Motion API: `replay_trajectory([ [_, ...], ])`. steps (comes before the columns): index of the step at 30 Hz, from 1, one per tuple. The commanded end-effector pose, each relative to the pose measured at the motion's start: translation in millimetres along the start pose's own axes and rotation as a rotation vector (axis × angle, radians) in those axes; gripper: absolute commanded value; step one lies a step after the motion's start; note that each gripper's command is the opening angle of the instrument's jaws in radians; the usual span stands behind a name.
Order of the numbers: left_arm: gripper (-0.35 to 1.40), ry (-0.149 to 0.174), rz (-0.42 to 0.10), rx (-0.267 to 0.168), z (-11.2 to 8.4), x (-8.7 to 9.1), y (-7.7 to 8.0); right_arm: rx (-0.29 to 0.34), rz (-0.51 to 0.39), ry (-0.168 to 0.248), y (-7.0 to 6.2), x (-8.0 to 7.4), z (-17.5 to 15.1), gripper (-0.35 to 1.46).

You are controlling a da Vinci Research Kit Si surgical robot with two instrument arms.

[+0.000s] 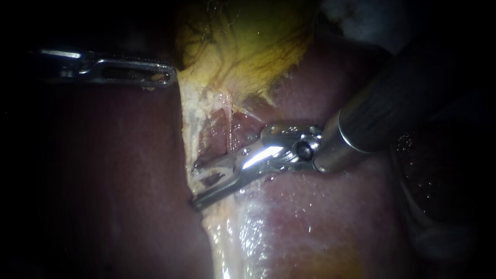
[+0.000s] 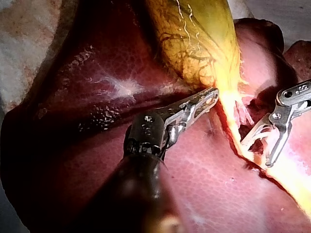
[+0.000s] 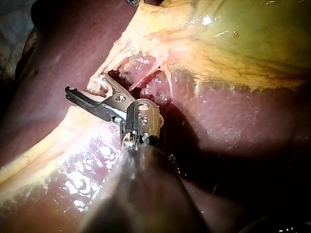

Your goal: Clipping first clip left tube

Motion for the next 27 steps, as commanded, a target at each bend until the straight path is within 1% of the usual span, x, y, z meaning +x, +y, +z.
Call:
replay_trajectory([
  [1,-0.35,0.000,0.000,0.004,-0.1,-0.1,-0.1,0.000,0.000,0.000,0.0,0.0,0.0,0.53],
  [3,-0.35,0.001,0.000,0.004,-0.1,-0.1,-0.1,0.000,0.000,0.000,0.0,0.0,0.0,0.53],
  [6,-0.35,0.009,0.000,0.002,-0.1,-0.1,-0.1,0.001,-0.001,-0.001,-0.1,-0.2,-0.2,0.54],
  [17,-0.35,0.013,0.000,0.004,-0.1,-0.1,-0.1,0.010,-0.004,-0.007,-0.2,-1.0,-2.1,0.55],
  [22,-0.35,0.013,0.000,0.005,-0.2,-0.1,-0.1,0.014,-0.005,-0.010,0.0,-1.5,-3.3,0.55],
  [27,-0.35,0.013,0.000,0.005,-0.2,-0.1,-0.2,0.016,-0.006,-0.011,0.6,-1.8,-4.3,0.55],
])
